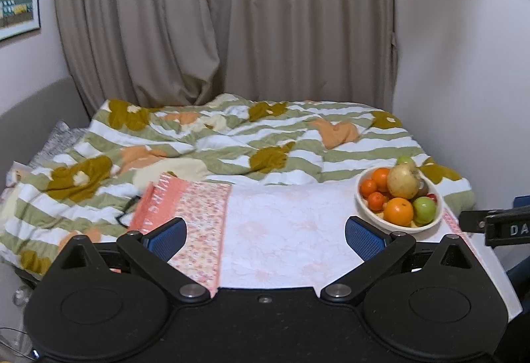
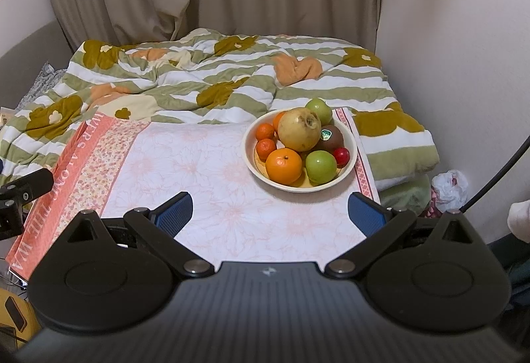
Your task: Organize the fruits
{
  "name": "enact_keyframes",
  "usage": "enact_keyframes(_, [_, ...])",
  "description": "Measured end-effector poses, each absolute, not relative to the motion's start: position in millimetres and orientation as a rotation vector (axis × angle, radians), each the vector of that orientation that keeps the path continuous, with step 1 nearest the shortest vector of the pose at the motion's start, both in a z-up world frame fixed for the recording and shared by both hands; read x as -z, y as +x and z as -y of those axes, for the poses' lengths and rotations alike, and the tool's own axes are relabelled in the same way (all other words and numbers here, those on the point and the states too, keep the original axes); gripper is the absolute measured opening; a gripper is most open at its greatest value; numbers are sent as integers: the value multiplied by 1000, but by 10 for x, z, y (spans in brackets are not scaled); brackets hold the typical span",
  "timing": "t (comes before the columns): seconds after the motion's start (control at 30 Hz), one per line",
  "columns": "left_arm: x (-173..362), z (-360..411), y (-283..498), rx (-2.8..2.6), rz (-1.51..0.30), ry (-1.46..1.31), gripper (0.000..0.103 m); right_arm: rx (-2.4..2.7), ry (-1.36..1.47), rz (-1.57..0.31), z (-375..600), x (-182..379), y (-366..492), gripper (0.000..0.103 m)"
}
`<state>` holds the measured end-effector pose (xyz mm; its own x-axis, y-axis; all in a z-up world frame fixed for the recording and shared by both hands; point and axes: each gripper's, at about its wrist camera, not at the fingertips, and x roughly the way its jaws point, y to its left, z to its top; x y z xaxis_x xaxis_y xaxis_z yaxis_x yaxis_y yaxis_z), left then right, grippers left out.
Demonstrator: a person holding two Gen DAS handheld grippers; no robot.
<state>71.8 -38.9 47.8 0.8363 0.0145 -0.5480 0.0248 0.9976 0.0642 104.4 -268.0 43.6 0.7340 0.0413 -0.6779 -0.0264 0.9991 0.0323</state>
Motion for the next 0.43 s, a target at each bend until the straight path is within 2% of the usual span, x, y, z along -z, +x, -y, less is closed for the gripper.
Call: enact_keyframes(0.43, [-479, 269, 663, 26, -538, 80, 103, -8, 28, -727, 2540, -493, 948, 103])
